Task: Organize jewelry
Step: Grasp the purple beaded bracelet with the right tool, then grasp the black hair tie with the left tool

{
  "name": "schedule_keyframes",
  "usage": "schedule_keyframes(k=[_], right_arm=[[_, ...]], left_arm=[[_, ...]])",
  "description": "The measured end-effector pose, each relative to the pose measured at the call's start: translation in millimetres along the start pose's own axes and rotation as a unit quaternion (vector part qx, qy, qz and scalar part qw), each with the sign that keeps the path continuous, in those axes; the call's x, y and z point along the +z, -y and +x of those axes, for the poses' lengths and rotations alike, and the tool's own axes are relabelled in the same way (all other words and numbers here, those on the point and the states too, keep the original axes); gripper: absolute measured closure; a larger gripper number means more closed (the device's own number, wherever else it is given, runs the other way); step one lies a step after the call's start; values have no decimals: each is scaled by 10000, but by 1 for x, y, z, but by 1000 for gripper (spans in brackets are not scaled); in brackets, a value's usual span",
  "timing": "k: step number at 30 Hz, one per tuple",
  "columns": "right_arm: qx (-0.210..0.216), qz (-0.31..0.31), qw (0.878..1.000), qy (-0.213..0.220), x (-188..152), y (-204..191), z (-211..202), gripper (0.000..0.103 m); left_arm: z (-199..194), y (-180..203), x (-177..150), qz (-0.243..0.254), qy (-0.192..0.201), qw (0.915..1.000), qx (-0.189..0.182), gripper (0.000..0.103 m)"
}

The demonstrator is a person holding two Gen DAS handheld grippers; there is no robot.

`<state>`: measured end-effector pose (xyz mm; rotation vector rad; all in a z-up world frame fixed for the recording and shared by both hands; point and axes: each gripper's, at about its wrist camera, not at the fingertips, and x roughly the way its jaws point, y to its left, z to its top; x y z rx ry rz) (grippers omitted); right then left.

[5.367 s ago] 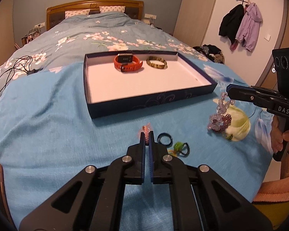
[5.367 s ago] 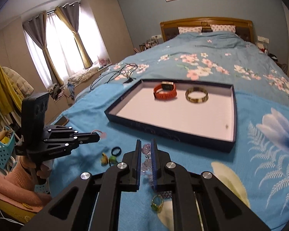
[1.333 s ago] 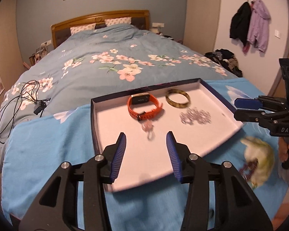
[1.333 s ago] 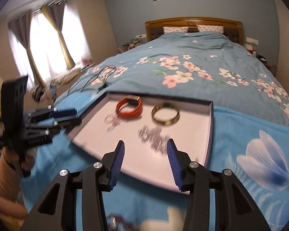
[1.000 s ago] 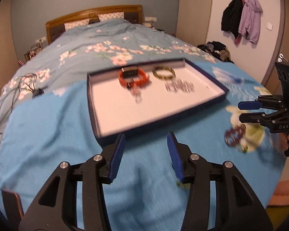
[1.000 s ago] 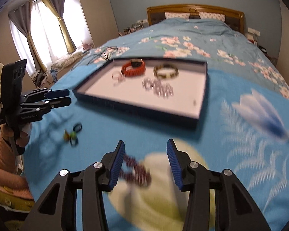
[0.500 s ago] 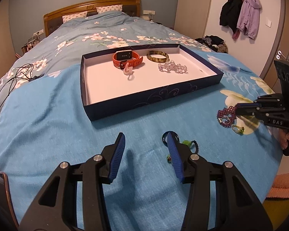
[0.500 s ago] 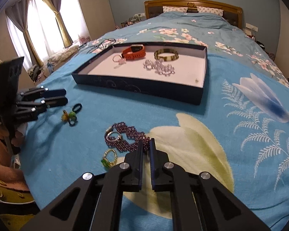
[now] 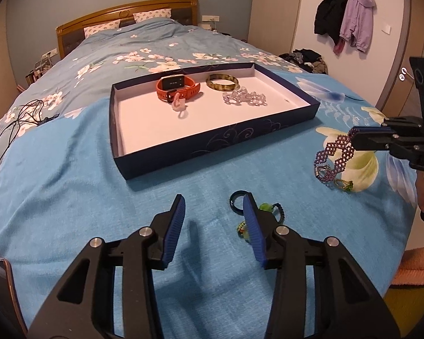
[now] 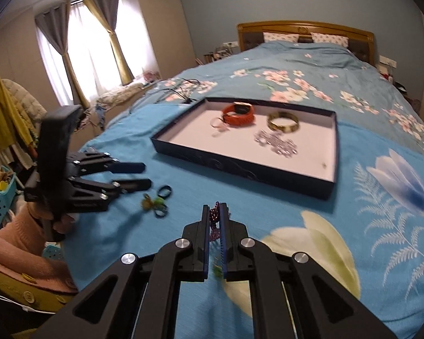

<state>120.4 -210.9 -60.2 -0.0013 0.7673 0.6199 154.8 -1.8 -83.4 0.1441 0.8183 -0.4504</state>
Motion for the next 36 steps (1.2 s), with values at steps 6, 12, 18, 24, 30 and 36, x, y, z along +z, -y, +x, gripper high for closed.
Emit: schedule_keyframes(k=[6, 12, 18, 24, 30, 36], right_arm=[[74, -11, 9999, 140, 10, -6, 0, 98], [83, 80, 9998, 186, 13, -2, 1, 98], [131, 103, 9997, 198, 15, 0, 3, 98], [156, 105, 9996, 197, 15, 1, 4, 98], [152, 92, 9995, 251, 19, 2, 5, 98], [134, 49, 9992, 380, 28, 3, 2, 98]], left_arm=[[5, 8, 3, 187, -80, 9998, -73, 68], [14, 17, 8, 391, -166, 9990, -137, 68], [27, 18, 11, 422, -405, 9979, -278, 72], [30, 19, 8, 455, -482, 9974, -294, 74], [27, 19, 6, 409, -428, 9979, -280, 81], [20, 18, 9, 370, -292, 9986, -242, 81]])
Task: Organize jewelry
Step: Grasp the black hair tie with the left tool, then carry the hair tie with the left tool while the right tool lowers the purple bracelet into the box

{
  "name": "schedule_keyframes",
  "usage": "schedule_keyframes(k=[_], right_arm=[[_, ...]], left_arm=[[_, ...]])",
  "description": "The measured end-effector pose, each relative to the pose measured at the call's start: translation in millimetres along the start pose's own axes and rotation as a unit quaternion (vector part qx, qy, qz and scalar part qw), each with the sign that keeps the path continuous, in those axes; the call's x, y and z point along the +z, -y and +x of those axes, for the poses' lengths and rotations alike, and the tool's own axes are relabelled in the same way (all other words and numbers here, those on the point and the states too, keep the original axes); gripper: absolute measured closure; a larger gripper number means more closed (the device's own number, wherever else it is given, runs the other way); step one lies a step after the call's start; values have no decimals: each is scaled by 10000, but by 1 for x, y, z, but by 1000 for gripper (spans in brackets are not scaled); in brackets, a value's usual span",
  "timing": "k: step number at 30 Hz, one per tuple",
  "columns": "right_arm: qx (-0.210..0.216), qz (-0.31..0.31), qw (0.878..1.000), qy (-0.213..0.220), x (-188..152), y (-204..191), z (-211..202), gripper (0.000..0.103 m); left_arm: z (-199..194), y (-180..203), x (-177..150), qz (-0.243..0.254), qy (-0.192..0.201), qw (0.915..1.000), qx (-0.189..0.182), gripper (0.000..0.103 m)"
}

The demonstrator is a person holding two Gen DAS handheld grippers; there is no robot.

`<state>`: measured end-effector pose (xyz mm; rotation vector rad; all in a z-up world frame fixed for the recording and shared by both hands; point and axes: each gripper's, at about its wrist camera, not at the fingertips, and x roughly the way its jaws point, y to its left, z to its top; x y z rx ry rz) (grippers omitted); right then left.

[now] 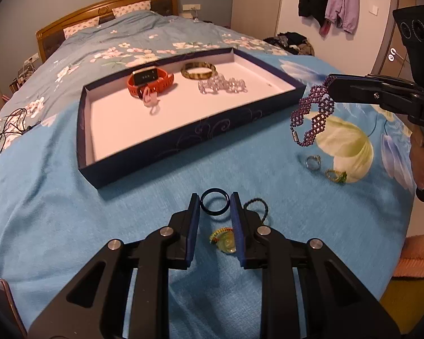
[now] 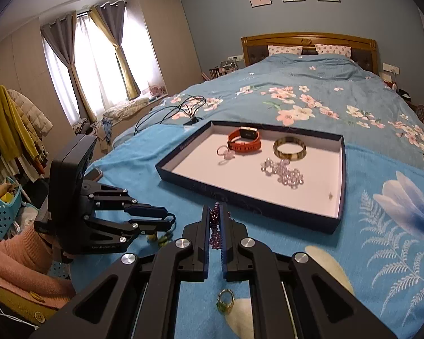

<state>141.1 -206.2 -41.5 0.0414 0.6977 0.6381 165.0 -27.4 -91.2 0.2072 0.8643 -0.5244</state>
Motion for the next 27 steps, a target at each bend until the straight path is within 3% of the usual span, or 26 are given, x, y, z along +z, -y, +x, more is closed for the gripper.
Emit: schedule_keyframes(k=[15, 27], right_arm=[[-112, -137, 9995, 264, 31, 12, 1, 98], [-148, -75, 9995, 256, 51, 31, 21, 98]], left_arm=[[-25, -3, 26, -11, 535, 9985, 109, 81], [-19, -13, 48, -18, 640, 9977, 241, 81]])
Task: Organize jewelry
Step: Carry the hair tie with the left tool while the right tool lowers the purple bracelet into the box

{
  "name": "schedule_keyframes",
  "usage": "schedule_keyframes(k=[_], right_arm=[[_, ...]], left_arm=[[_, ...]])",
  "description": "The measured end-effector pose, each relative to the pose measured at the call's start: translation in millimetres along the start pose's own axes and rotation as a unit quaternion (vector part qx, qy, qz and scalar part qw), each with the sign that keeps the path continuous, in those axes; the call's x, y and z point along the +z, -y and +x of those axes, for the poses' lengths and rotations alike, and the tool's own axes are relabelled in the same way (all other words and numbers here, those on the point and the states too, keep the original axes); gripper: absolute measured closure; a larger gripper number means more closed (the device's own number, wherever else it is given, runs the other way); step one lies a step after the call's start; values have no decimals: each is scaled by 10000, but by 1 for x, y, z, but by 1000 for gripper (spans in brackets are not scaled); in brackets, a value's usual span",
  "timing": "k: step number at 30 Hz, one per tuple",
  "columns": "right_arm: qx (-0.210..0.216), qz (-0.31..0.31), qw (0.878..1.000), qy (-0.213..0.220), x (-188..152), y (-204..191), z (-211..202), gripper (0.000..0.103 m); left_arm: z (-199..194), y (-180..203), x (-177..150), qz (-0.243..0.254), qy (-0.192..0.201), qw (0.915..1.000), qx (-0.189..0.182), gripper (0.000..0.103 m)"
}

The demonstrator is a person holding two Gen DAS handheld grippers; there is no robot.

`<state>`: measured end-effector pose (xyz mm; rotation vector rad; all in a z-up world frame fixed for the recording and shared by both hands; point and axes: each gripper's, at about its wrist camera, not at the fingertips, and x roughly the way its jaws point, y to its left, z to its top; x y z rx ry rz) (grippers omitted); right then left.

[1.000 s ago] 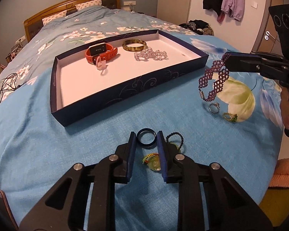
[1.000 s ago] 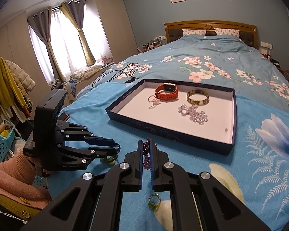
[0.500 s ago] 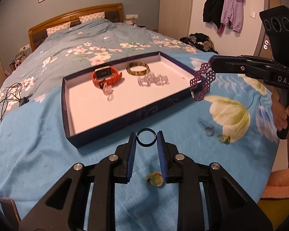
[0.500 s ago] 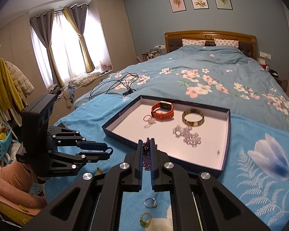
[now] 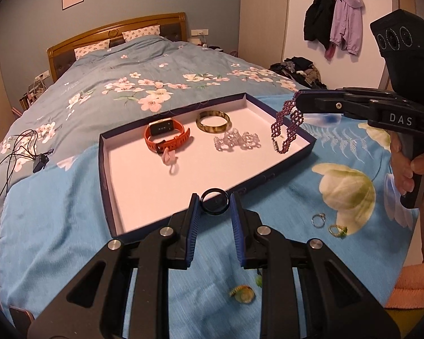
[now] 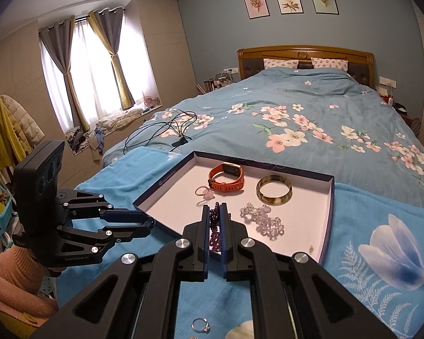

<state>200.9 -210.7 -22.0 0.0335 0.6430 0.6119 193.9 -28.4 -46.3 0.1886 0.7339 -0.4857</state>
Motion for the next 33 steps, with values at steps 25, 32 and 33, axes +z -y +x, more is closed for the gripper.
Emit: schedule_keyframes(k=[25, 32, 33], right_arm=[[87, 190, 9996, -211, 10, 16, 38, 98], [95, 188, 9994, -279, 11, 17, 47, 98], [102, 193, 9993, -292, 10, 17, 48, 98]], left_arm=[[45, -15, 22, -113, -207, 9996, 159, 81], [54, -19, 24, -177, -283, 9993, 181, 81], [55, -20, 24, -188, -292, 9992, 185, 81]])
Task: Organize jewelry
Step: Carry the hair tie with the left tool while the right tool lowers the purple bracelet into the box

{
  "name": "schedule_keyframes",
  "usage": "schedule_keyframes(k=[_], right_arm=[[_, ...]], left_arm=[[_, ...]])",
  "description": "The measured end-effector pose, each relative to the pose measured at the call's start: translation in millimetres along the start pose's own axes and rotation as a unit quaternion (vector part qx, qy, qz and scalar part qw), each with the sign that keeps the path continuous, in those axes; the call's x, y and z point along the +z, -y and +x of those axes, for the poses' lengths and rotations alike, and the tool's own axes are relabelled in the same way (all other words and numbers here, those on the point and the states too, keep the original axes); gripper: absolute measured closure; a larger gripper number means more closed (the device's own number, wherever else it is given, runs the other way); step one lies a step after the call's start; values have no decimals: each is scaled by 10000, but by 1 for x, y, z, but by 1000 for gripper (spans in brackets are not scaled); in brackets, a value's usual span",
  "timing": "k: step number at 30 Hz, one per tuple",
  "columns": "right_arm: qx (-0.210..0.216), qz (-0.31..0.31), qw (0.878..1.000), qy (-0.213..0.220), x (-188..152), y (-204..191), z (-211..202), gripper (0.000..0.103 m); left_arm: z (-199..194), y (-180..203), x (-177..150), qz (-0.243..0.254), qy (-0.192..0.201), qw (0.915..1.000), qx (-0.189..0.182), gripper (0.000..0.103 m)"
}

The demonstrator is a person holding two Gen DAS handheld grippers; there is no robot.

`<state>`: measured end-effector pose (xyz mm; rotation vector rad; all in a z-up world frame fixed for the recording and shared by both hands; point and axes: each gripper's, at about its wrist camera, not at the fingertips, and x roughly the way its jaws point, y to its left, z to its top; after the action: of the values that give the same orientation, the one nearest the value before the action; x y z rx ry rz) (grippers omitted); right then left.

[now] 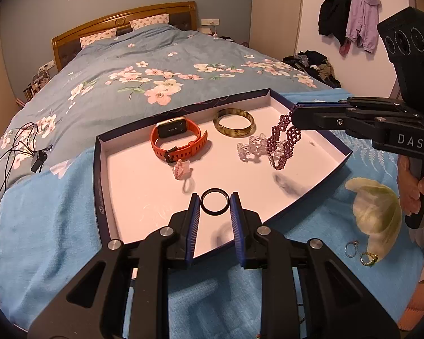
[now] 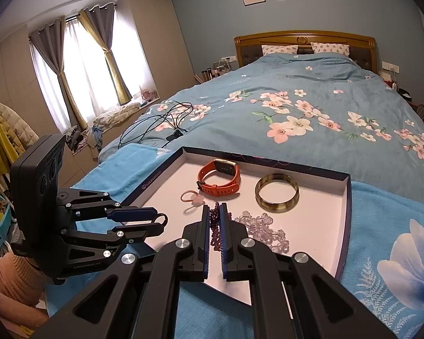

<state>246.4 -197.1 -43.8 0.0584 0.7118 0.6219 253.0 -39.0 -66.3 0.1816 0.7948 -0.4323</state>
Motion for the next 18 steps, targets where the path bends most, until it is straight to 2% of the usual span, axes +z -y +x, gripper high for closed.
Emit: schedule_keyframes(k=[18], right_arm=[[69, 1, 9998, -182, 0, 6, 20, 98]], left_arm=[[15, -4, 4, -118, -138, 9998, 68, 81]])
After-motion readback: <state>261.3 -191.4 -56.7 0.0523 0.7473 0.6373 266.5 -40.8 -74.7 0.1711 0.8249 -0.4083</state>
